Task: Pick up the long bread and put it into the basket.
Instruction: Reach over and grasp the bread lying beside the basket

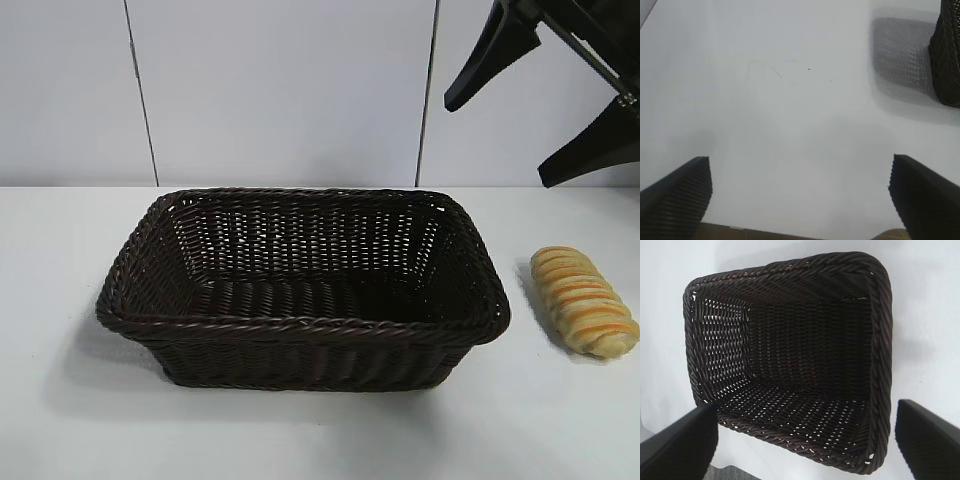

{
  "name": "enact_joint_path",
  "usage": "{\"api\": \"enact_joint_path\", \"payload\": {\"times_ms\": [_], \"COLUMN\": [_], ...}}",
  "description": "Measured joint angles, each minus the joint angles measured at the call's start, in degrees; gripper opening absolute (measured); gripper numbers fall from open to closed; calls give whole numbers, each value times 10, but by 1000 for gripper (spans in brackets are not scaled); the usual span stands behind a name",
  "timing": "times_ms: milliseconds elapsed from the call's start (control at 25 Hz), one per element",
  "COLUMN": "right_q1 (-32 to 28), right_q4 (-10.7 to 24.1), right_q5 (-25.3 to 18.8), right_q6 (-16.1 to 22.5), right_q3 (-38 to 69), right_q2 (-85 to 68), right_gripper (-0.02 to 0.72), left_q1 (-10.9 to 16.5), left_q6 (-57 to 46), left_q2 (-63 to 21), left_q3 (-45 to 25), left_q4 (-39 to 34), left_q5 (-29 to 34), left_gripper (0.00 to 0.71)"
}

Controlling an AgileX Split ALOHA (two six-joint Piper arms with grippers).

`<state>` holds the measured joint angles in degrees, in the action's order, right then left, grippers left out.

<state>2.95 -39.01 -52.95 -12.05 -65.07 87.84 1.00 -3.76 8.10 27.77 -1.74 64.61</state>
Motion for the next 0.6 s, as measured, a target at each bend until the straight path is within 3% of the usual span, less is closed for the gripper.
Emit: {"api": "enact_joint_path", "payload": {"times_ms": [600], "right_q1": [0], "right_q4": [0], "right_q5": [0], "right_q6": [-4], "right_q3": [0], "right_q2": [0], "right_gripper": [662], "left_q1": [0], "left_q6": [-1], "left_q2": [-90], "left_q3": [0], "left_q4": [0], "left_q5": [0], "left_gripper": [694]}}
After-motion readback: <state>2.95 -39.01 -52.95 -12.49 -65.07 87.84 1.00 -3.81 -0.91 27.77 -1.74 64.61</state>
